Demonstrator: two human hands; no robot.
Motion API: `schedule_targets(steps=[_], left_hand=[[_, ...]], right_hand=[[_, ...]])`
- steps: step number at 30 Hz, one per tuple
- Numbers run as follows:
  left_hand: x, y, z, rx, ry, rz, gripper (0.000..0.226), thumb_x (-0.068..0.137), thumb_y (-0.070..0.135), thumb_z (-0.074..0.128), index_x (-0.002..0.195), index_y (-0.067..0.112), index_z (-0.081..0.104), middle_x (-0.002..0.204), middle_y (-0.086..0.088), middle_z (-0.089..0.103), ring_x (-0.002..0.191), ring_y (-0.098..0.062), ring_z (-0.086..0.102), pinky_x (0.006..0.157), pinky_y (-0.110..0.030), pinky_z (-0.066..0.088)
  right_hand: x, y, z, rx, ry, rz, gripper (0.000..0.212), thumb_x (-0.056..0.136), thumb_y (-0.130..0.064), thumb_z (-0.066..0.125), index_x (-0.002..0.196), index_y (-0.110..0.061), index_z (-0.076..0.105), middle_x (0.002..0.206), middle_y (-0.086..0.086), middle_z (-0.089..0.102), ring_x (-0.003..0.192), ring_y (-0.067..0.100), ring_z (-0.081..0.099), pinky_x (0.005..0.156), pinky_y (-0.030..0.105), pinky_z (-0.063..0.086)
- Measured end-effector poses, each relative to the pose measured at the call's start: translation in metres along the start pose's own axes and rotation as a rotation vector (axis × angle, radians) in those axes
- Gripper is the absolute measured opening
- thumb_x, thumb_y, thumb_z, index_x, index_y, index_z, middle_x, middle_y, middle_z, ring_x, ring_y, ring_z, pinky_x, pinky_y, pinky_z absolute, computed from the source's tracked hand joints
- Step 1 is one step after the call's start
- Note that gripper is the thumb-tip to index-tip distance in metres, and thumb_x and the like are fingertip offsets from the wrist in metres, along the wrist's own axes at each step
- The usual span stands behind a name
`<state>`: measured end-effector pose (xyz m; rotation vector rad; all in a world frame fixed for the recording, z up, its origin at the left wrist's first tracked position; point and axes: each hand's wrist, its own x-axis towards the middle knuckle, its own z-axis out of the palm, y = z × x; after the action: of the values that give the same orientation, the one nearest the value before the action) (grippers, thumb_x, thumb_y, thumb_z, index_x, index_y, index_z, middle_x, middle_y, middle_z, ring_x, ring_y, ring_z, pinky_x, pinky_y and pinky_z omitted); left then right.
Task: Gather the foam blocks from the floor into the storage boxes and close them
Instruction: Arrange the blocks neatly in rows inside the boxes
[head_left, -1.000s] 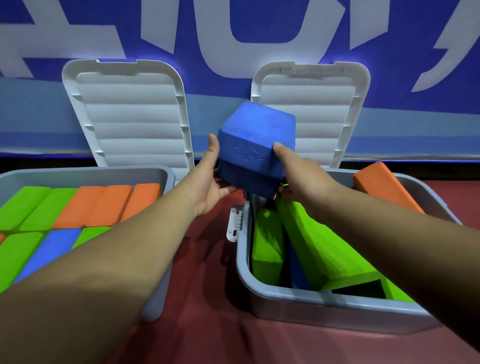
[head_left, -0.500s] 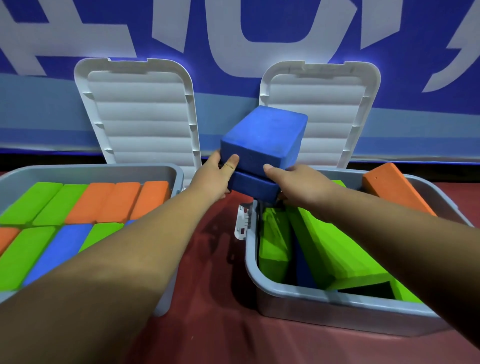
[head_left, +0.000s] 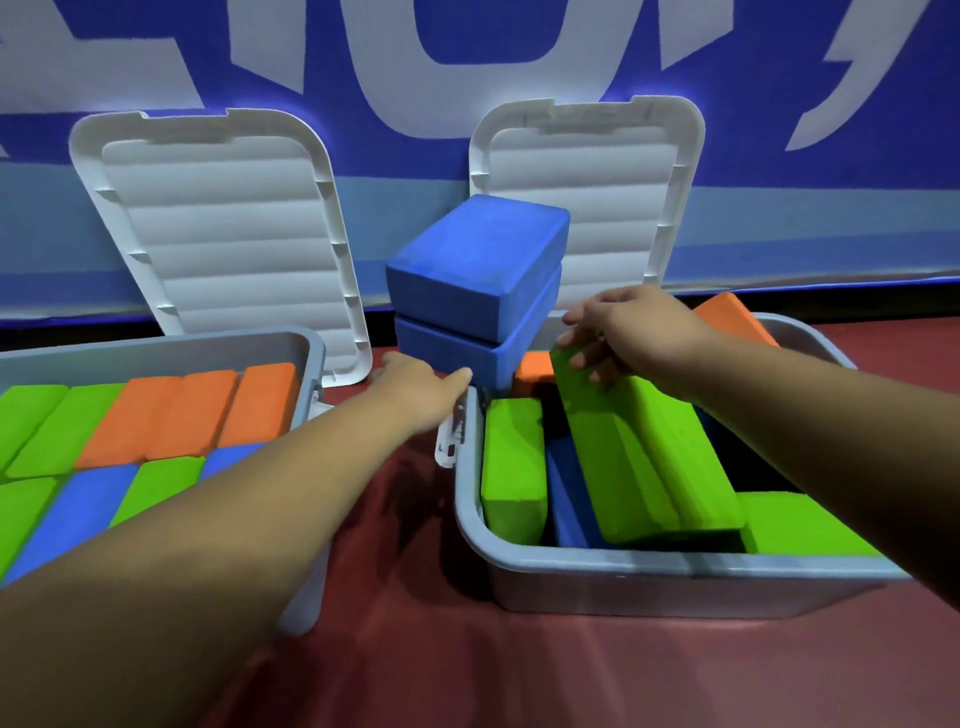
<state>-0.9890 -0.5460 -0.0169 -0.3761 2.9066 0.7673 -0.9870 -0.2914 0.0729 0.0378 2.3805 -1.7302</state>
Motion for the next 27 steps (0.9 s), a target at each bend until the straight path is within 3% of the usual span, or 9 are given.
schedule_targets(steps=[3, 6, 8, 11, 13, 16, 19, 23, 27], left_hand=[[-0.026, 0.028, 0.005, 0.103, 0.046, -0.058, 0.093, 0.075, 0.073, 0.049, 0.140, 0.007, 0.052, 0.141, -0.020, 0.054, 0.126, -0.041, 0.056, 0.101, -0.041, 0.049], [-0.054, 0.069, 0.005, 0.056, 0.004, 0.110, 0.063, 0.101, 0.060, 0.049, 0.110, 0.000, 0.067, 0.114, -0.026, 0.070, 0.107, -0.040, 0.067, 0.080, -0.037, 0.048], [-0.071, 0.095, 0.008, -0.127, -0.147, 0.135, 0.073, 0.099, 0.072, 0.040, 0.096, 0.005, 0.067, 0.093, -0.020, 0.075, 0.088, -0.038, 0.074, 0.071, -0.038, 0.056], [-0.085, 0.116, 0.025, -0.255, -0.364, 0.043, 0.089, 0.083, 0.090, 0.044, 0.113, 0.007, 0.058, 0.100, -0.015, 0.072, 0.077, -0.033, 0.077, 0.070, -0.050, 0.066], [-0.088, 0.123, 0.036, -0.203, -0.389, 0.040, 0.100, 0.074, 0.093, 0.052, 0.124, 0.006, 0.058, 0.105, -0.012, 0.071, 0.075, -0.030, 0.078, 0.067, -0.050, 0.066], [-0.087, 0.130, 0.045, -0.225, -0.362, 0.061, 0.106, 0.061, 0.090, 0.065, 0.125, 0.006, 0.059, 0.108, -0.010, 0.070, 0.076, -0.031, 0.077, 0.065, -0.049, 0.066], [-0.085, 0.140, 0.047, -0.307, -0.283, 0.045, 0.091, 0.051, 0.083, 0.071, 0.117, 0.021, 0.067, 0.106, -0.003, 0.073, 0.080, -0.028, 0.076, 0.066, -0.048, 0.066], [-0.081, 0.165, 0.031, -0.317, -0.129, 0.084, 0.047, 0.076, 0.062, 0.078, 0.094, 0.020, 0.068, 0.093, 0.001, 0.069, 0.081, -0.017, 0.067, 0.067, -0.030, 0.048], [-0.078, 0.186, 0.016, -0.293, 0.052, 0.091, 0.059, 0.072, 0.065, 0.077, 0.098, 0.012, 0.068, 0.090, -0.006, 0.069, 0.079, -0.023, 0.065, 0.057, -0.033, 0.039]], right_hand=[[0.002, 0.007, -0.019, 0.117, -0.016, 0.057, 0.021, 0.102, -0.010, 0.051, 0.114, -0.001, 0.066, 0.096, 0.016, 0.078, 0.060, 0.018, 0.068, 0.048, 0.027, 0.052], [0.000, 0.012, -0.031, 0.138, 0.013, 0.090, 0.019, 0.101, -0.013, 0.054, 0.112, -0.005, 0.067, 0.085, 0.012, 0.072, 0.057, 0.019, 0.063, 0.047, 0.026, 0.050], [0.000, 0.016, -0.041, 0.048, 0.097, 0.082, 0.016, 0.099, -0.014, 0.057, 0.105, -0.008, 0.070, 0.077, 0.007, 0.071, 0.054, 0.019, 0.062, 0.047, 0.026, 0.049], [-0.002, 0.019, -0.060, -0.197, 0.235, 0.006, 0.018, 0.095, -0.019, 0.057, 0.096, -0.009, 0.072, 0.070, 0.001, 0.075, 0.054, 0.019, 0.067, 0.053, 0.032, 0.057], [-0.003, 0.021, -0.077, -0.464, 0.364, -0.106, 0.021, 0.091, -0.022, 0.054, 0.091, -0.015, 0.073, 0.079, 0.001, 0.077, 0.074, 0.022, 0.072, 0.070, 0.036, 0.060], [-0.008, 0.029, -0.103, -0.738, 0.528, -0.253, 0.023, 0.088, -0.027, 0.055, 0.106, -0.021, 0.069, 0.107, 0.005, 0.068, 0.106, 0.030, 0.059, 0.088, 0.039, 0.050], [-0.009, 0.051, -0.128, -0.975, 0.471, -0.204, 0.051, 0.085, -0.043, 0.061, 0.135, -0.031, 0.058, 0.127, 0.012, 0.051, 0.118, 0.041, 0.048, 0.102, 0.047, 0.044], [-0.011, 0.087, -0.154, -1.011, 0.250, -0.011, 0.087, 0.075, -0.070, 0.057, 0.152, -0.058, 0.019, 0.143, 0.015, 0.044, 0.126, 0.044, 0.051, 0.107, 0.051, 0.046], [-0.009, 0.101, -0.155, -0.950, 0.234, 0.020, 0.118, 0.069, -0.071, 0.075, 0.160, -0.029, 0.012, 0.151, 0.014, 0.041, 0.134, 0.036, 0.052, 0.105, 0.050, 0.048]])
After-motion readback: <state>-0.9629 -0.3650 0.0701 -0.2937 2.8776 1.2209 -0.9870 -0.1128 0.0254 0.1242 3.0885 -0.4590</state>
